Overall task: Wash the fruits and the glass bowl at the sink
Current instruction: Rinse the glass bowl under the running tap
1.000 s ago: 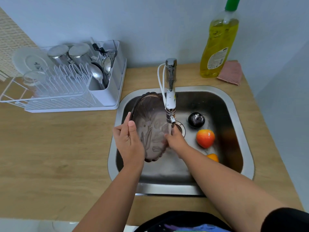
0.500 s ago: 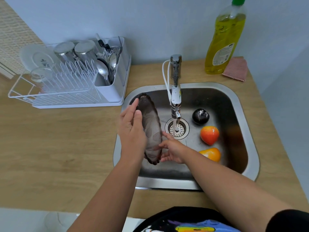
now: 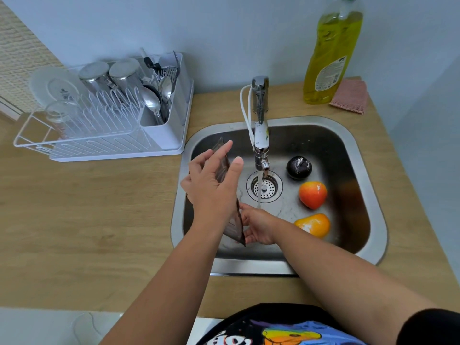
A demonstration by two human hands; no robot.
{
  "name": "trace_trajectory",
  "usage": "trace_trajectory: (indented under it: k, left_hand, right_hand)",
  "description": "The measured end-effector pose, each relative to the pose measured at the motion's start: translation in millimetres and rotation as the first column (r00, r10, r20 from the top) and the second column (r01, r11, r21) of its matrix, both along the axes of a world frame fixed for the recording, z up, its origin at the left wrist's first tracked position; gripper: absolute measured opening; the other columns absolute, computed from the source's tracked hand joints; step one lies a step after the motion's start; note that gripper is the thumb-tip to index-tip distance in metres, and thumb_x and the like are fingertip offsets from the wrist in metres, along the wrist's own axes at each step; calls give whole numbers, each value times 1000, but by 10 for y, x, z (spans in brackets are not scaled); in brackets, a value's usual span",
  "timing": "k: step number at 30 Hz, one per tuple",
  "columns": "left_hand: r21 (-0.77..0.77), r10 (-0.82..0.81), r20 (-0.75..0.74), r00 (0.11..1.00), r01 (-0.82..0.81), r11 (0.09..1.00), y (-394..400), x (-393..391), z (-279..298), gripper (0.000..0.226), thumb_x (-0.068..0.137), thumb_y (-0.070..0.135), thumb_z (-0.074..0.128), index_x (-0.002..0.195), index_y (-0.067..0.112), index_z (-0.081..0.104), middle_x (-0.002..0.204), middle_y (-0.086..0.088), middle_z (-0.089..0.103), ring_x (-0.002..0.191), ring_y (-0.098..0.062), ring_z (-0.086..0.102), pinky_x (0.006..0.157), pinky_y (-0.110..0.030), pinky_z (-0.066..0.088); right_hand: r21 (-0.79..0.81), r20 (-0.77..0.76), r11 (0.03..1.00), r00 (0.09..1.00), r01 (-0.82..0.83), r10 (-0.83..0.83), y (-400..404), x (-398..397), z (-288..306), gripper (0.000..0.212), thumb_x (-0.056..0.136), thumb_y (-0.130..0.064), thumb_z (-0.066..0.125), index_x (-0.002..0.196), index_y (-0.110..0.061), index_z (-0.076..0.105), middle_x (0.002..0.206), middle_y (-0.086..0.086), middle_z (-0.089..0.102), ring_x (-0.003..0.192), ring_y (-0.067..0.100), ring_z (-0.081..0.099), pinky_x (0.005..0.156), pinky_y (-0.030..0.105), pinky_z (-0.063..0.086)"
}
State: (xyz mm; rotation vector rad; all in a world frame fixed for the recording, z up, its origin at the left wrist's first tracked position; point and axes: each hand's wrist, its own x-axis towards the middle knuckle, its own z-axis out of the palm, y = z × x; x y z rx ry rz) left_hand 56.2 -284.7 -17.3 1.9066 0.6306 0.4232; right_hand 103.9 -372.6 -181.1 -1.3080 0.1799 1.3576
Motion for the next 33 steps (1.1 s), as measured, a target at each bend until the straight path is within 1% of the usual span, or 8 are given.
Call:
trace_trajectory:
  k: [2, 4, 7, 12, 15, 27, 31, 33]
  left_hand:
    - [41, 0, -51, 999, 2, 999, -36, -9, 30, 33, 85, 55, 66, 116, 62, 61, 130, 15, 43, 129, -12, 32, 96, 3, 12]
    - [44, 1, -88, 996, 2, 999, -65, -17, 66, 33, 88, 50, 66, 119, 59, 61, 131, 15, 42, 120, -8, 25, 82, 9, 11]
    - [39, -21, -93, 995, 25, 999, -62, -25, 91, 34, 88, 49, 66, 120, 59, 60, 130, 16, 40, 117, -7, 22, 81, 7, 14]
    - [57, -28, -97, 995, 34, 998, -38, -44, 82, 36, 88, 50, 66, 123, 58, 59, 131, 15, 40, 120, -10, 24, 83, -3, 16]
    - [69, -29, -98, 995, 36, 997, -32, -46, 63, 36, 88, 50, 66, 123, 57, 59, 132, 15, 40, 121, -11, 25, 84, -3, 16]
    - [110, -50, -106, 993, 62, 992, -75, -16, 27, 38, 87, 53, 64, 124, 59, 58, 133, 14, 39, 117, -7, 21, 84, 1, 11]
    - [109, -42, -100, 994, 53, 993, -28, -37, 12, 36, 89, 52, 64, 123, 59, 58, 134, 12, 42, 127, -12, 27, 84, 7, 7]
    - [87, -39, -66, 997, 45, 995, 37, -56, 15, 33, 89, 52, 64, 118, 64, 56, 131, 10, 45, 129, -16, 34, 95, 1, 11]
  right_hand:
    - [-19, -16, 1000, 1000, 7, -8, 13, -4, -36, 44, 94, -18, 36, 136, -28, 48, 86, 12, 62, 61, 30, 58, 58, 36, 54]
    - [-25, -28, 1000, 1000, 1, -1, 18, -8, -42, 38, 95, -23, 36, 130, -28, 51, 91, 14, 64, 65, 31, 60, 63, 38, 54]
    - [-26, -32, 1000, 1000, 2, -3, 4, -2, -48, 38, 96, -20, 36, 129, -30, 50, 83, 11, 70, 66, 33, 62, 61, 36, 54]
    - [-13, -8, 999, 999, -46, 46, -15, 13, -74, 66, 86, 0, 33, 142, -36, 41, 85, 11, 71, 75, 36, 60, 53, 33, 55]
    - [-15, 7, 998, 998, -56, 56, -22, 16, -47, 69, 86, 2, 34, 143, -36, 39, 89, 15, 70, 77, 36, 59, 48, 30, 54]
    - [-35, 63, 998, 996, -59, 61, -23, -6, -30, 68, 88, -3, 47, 142, -44, 38, 92, 18, 71, 73, 33, 63, 66, 39, 54]
    - [-32, 66, 997, 995, -68, 70, -60, -4, 37, 70, 89, -2, 47, 145, -42, 35, 83, 13, 74, 72, 34, 65, 63, 37, 55]
    - [-27, 72, 997, 995, -69, 71, -71, -15, 97, 74, 88, 2, 43, 146, -42, 33, 85, 15, 71, 65, 30, 65, 55, 32, 55]
